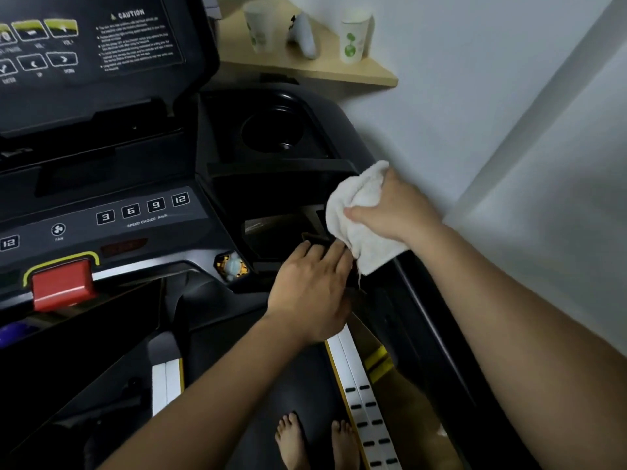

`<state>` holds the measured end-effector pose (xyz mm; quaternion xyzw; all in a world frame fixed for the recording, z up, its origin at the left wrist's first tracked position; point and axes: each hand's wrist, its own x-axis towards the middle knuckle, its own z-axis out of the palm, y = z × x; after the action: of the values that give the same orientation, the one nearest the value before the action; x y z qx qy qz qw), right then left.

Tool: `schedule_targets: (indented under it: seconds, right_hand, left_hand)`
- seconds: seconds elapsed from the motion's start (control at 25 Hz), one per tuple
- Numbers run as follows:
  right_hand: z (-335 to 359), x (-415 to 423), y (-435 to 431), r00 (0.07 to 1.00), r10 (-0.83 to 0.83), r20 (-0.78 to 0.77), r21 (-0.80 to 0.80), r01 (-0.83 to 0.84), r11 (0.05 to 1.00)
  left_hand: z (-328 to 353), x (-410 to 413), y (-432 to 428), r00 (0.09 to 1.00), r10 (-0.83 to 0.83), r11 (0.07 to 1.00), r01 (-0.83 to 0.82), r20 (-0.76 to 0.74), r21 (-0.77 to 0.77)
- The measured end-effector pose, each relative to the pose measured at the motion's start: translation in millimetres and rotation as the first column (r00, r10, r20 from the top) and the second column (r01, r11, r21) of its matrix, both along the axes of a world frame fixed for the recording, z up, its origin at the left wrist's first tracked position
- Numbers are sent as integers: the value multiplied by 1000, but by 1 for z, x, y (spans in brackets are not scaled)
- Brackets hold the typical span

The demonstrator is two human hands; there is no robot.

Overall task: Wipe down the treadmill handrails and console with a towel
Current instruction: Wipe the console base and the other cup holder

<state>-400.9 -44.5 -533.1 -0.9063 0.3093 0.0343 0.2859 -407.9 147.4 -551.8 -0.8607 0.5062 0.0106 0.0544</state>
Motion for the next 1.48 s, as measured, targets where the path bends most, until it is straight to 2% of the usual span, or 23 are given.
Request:
schedule_targets:
  seconds: [0.12, 0.24, 0.28, 0.32, 0.44, 0.6, 0.72, 0.76, 0.8, 0.88, 0.92, 0.96, 1.0, 1.08, 1.16, 1.24, 1.32, 1.4, 1.48]
  right_hand:
    - [1, -21, 8, 998, 44, 49, -67, -40, 997]
    - [-5, -79, 33, 995, 85, -45, -373, -95, 923]
    - [-5, -82, 36, 995, 80, -55, -408, -96, 908]
    - [-5, -74, 30, 996, 66, -65, -384, -86, 919]
    - [1, -19, 10, 995, -12, -101, -152, -3, 988]
    - [0, 16, -12, 997, -13, 79, 121, 4, 993]
    - [-1, -4, -19, 971, -106, 213, 385, 16, 923]
    - [-1, -16, -15, 968, -125, 217, 385, 33, 923]
    - [-3, -29, -10, 980, -96, 174, 302, 40, 952]
    - [-7, -55, 6, 1000, 29, 2, 7, -29, 1000]
    - [-6, -62, 12, 995, 71, -63, -130, -79, 988]
    - [-4, -61, 13, 992, 87, -94, -172, -103, 980]
    - [-1, -53, 7, 991, 90, -102, -121, -102, 987]
    - [8, -27, -9, 993, 61, -96, 123, -49, 991]
    - [10, -9, -25, 999, 28, -42, 310, -13, 951]
    - [-3, -7, -34, 995, -47, 90, 505, -5, 863]
    - [-11, -23, -34, 975, -180, 133, 666, 46, 744]
    - [-7, -46, -25, 970, -237, 62, 660, 138, 739]
    - [-3, -70, -11, 981, -193, 22, 485, 158, 860]
  left_hand:
    - [1, 1, 2, 999, -32, 999, 32, -6, -3]
    - [0, 8, 2, 1000, 26, 999, -26, 2, 42]
    - [2, 12, 0, 998, 52, 997, -54, 42, 54]
    - [5, 16, -2, 994, 62, 995, -68, 89, 67]
    - [14, 27, -9, 986, 55, 991, -73, 160, 112]
    - [18, 28, -17, 990, 118, 992, -121, 75, 38]
    - [16, 24, -16, 988, 127, 992, -126, 85, -12]
    - [16, 23, -16, 988, 119, 993, -118, 98, -18]
    - [16, 23, -15, 989, 110, 994, -108, 101, -22]
    - [16, 23, -14, 991, 88, 995, -84, 98, -44]
    - [16, 23, -13, 993, 75, 996, -70, 93, -57]
    - [17, 22, -13, 994, 60, 996, -55, 90, -65]
    - [16, 23, -13, 995, 47, 997, -42, 88, -68]
    - [17, 24, -13, 996, 46, 997, -41, 82, -60]
    - [18, 24, -14, 995, 55, 997, -52, 81, -49]
    - [19, 23, -15, 996, 56, 997, -53, 67, -52]
    - [20, 22, -14, 997, 66, 995, -64, 32, -76]
    - [22, 25, -12, 992, 109, 983, -117, -65, -140]
    - [28, 34, -22, 981, 103, 973, -133, -165, -187]
